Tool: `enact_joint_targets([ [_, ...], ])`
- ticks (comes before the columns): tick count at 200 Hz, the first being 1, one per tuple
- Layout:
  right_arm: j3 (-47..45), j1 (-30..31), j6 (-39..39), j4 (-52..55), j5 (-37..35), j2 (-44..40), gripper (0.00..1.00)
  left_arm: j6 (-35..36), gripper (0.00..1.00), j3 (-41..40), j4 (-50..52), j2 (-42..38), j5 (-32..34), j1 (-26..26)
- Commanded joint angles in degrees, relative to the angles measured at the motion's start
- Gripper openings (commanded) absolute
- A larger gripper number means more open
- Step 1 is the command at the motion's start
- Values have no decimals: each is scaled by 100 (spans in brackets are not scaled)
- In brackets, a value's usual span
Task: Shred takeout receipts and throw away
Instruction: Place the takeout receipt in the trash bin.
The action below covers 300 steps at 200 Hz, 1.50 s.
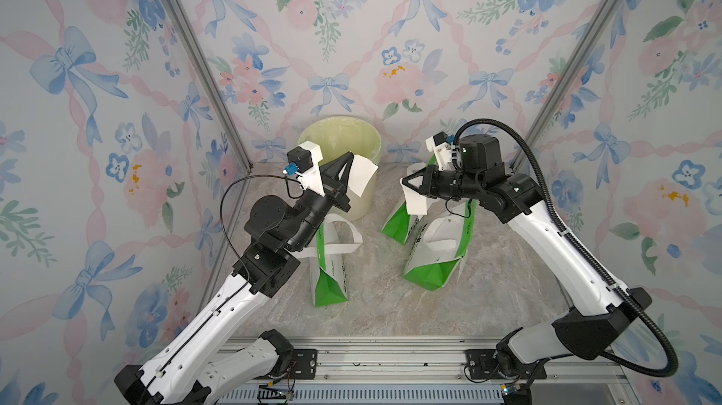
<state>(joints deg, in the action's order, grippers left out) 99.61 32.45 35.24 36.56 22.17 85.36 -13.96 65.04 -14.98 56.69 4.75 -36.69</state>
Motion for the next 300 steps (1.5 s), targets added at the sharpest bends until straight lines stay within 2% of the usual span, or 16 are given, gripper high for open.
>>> enact_joint_targets([
  [1,151,138,-367,-869,-269,-27,0,-810,0,14,-133,111,536,69],
  [51,442,348,-122,-2976,-1057,907,0,-1776,0,-211,-115,39,1176,162],
  [88,1068,532,18,-3368,-1258,1674,0,-2623,0,-438,-15,-57,1758,175],
  [105,1322,614,-142,-3480,-1537,1985,0,-2779,0,-496,-20,-91,1831,179],
  [129,1444,667,-326,-4211,-2042,2507,0,-2854,0,-575,-14,-196,1883,190],
  [163,2322,798,-905,-4507,-2537,3473,0,-2958,0,-684,48,-358,1882,198],
  [181,2748,900,-1582,-4387,-2807,3952,11,-3042,0,-734,71,-429,1893,200],
  [200,2998,916,-2039,-4273,-2951,4238,32,-3078,0,-765,90,-482,1913,204],
  [244,3445,903,-2981,-3419,-2748,4092,66,-3094,0,-753,101,-455,1942,215],
  [257,3437,872,-3042,-3133,-2674,3912,71,-3096,0,-733,101,-393,1903,237],
  [300,3194,588,-2569,-1844,-1824,2914,71,-2946,0,-533,72,-153,1438,402],
])
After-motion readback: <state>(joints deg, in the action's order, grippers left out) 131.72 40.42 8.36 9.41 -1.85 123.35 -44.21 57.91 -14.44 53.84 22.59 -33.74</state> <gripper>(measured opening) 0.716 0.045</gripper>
